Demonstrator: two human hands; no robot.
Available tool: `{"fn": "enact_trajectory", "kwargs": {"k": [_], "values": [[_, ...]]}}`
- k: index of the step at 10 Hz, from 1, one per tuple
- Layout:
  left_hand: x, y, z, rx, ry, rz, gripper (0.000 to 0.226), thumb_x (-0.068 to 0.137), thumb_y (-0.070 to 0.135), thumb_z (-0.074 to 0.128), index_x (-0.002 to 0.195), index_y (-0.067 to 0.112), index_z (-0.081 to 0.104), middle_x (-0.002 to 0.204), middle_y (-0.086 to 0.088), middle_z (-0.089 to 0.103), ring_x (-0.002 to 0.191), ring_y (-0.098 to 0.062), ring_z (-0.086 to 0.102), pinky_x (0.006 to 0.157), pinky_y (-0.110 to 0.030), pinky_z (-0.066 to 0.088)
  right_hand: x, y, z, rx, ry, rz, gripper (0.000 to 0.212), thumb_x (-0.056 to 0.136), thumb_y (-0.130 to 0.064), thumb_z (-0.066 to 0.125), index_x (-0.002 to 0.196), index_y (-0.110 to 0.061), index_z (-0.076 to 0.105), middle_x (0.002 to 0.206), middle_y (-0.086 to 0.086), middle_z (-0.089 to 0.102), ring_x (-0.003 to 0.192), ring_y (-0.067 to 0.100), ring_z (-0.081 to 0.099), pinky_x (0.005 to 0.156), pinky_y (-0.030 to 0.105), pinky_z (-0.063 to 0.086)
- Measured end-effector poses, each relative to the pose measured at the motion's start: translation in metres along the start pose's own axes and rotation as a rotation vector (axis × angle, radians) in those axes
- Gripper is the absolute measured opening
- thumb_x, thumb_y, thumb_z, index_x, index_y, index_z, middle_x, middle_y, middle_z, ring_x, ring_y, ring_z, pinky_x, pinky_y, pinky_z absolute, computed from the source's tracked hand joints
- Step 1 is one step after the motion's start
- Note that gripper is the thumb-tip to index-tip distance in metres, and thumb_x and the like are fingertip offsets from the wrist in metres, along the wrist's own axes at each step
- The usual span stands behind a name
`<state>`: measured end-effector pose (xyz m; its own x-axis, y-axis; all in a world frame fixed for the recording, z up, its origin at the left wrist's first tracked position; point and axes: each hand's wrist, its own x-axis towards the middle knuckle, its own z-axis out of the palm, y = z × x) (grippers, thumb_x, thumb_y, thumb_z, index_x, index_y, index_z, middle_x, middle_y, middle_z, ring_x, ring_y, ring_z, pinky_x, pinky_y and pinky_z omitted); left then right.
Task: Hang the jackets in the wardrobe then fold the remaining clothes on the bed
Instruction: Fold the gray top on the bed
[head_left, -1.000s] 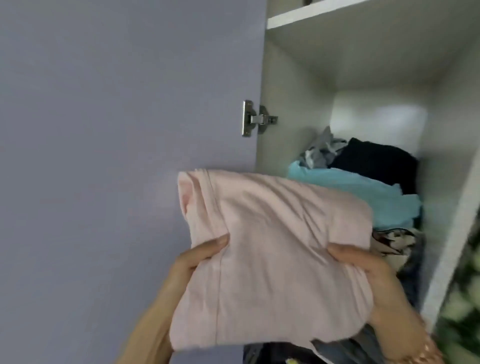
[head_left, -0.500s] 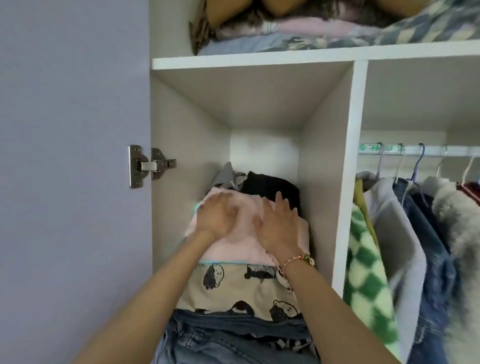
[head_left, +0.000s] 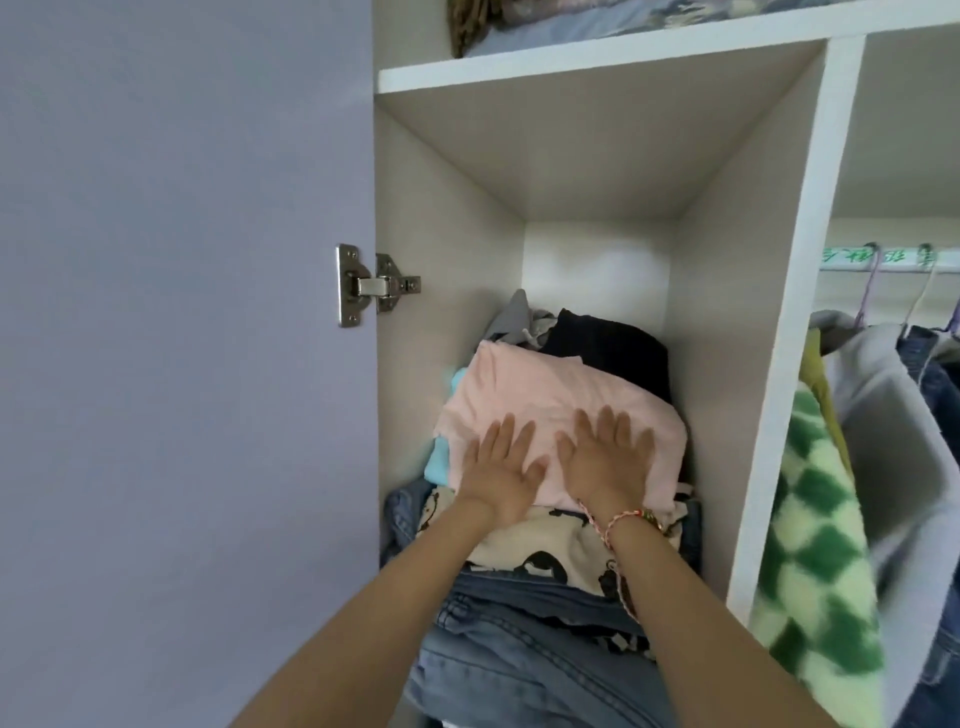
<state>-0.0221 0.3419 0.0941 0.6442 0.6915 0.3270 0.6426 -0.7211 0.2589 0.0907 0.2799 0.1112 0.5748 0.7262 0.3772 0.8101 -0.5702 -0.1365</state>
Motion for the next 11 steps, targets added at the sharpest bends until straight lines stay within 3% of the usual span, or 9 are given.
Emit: {"fn": "enact_trajectory", "kwargs": {"k": [1, 2, 3, 4, 5, 6, 8, 9, 11], "values": [[-0.067, -0.008, -0.002, -0.193, -0.007, 0.017, 0.061, 0.099, 0.043, 0.028, 0.150, 0.019, 0.004, 0.158, -0.002, 0.001, 0.144, -0.011, 0.000, 0.116, -0.028, -0.004, -0.033, -0.033, 0.005, 0.247, 0.129, -0.090, 0.047, 0.100, -0.032, 0.026, 0.143, -0.013, 0.034, 0.151, 0.012, 0.029, 0.142, 0.027, 0.019, 0.116, 0.047, 0.004], [-0.124, -0.017, -0.002, -0.382, 0.022, -0.313, 0.039, 0.097, 0.013, 0.038, 0.129, -0.008, 0.046, 0.104, 0.001, 0.061, 0.095, 0.012, 0.053, 0.092, -0.010, 0.037, -0.095, -0.083, 0.002, 1.100, -0.060, -0.443, 0.026, 0.093, -0.026, 0.052, 0.110, -0.010, 0.062, 0.111, 0.003, 0.067, 0.112, 0.021, 0.058, 0.099, 0.028, 0.040], [-0.166, -0.014, -0.022, 0.341, -0.125, -1.250, 0.027, 0.080, -0.031, 0.037, 0.103, -0.028, 0.052, 0.097, -0.030, 0.062, 0.098, -0.012, 0.060, 0.092, -0.016, 0.042, -0.173, -0.111, -0.009, 1.481, -0.685, -0.859, 0.032, 0.080, -0.043, 0.060, 0.102, -0.021, 0.062, 0.098, -0.010, 0.072, 0.096, 0.004, 0.066, 0.083, 0.014, 0.048], [-0.311, -0.050, 0.006, 0.559, -0.480, -1.588, 0.039, 0.079, -0.004, 0.066, 0.115, 0.010, 0.060, 0.091, 0.005, 0.066, 0.091, -0.002, 0.058, 0.082, -0.009, 0.037, -0.242, -0.135, -0.017, 1.393, -1.050, -1.329, 0.051, 0.070, -0.071, 0.055, 0.107, -0.036, 0.059, 0.102, -0.020, 0.069, 0.100, -0.001, 0.063, 0.087, 0.013, 0.046], [-0.480, 0.027, -0.024, -0.149, 0.216, -1.495, 0.028, 0.088, 0.056, 0.041, 0.110, 0.046, 0.056, 0.093, 0.034, 0.058, 0.094, 0.016, 0.051, 0.080, 0.002, 0.033, -0.322, -0.155, -0.041, 1.303, -1.273, -1.627, 0.050, 0.067, -0.073, 0.052, 0.106, -0.042, 0.058, 0.103, -0.024, 0.067, 0.099, -0.005, 0.062, 0.083, 0.007, 0.042], [-0.582, 0.113, -0.065, -0.152, 0.675, -1.297, 0.025, 0.088, 0.046, 0.046, 0.105, 0.040, 0.064, 0.103, 0.036, 0.057, 0.092, 0.008, 0.059, 0.080, -0.009, 0.044, -0.411, -0.159, -0.065, 1.226, -1.463, -1.857, 0.052, 0.067, -0.069, 0.052, 0.110, -0.040, 0.058, 0.104, -0.021, 0.067, 0.100, -0.006, 0.060, 0.084, 0.008, 0.043], [-0.728, 0.363, -0.021, 0.190, 1.215, -1.836, 0.018, 0.086, 0.035, 0.056, 0.090, 0.051, 0.063, 0.101, 0.017, 0.068, 0.101, -0.004, 0.062, 0.094, -0.022, 0.046, -0.656, -0.034, -0.155, 0.854, -2.032, -2.428, 0.030, 0.079, -0.052, 0.058, 0.105, -0.036, 0.057, 0.097, -0.003, 0.072, 0.091, 0.005, 0.066, 0.080, 0.018, 0.051], [-0.753, 0.469, 0.006, 0.266, 1.372, -2.055, 0.022, 0.082, 0.050, 0.056, 0.086, 0.033, 0.069, 0.096, 0.018, 0.068, 0.093, -0.003, 0.062, 0.087, -0.019, 0.046, -0.737, 0.048, -0.193, 0.746, -2.255, -2.619, 0.023, 0.081, -0.047, 0.056, 0.100, -0.034, 0.058, 0.093, -0.002, 0.071, 0.085, 0.008, 0.068, 0.076, 0.021, 0.052], [-0.776, 0.648, 0.062, 0.483, 1.528, -2.440, 0.035, 0.068, 0.065, 0.045, 0.086, 0.043, 0.065, 0.091, 0.017, 0.068, 0.091, -0.001, 0.061, 0.083, -0.021, 0.047, -0.847, 0.227, -0.240, 0.391, -2.491, -2.811, 0.011, 0.095, -0.016, 0.052, 0.101, -0.013, 0.060, 0.084, 0.006, 0.064, 0.069, 0.006, 0.061, 0.063, 0.012, 0.046]]}}
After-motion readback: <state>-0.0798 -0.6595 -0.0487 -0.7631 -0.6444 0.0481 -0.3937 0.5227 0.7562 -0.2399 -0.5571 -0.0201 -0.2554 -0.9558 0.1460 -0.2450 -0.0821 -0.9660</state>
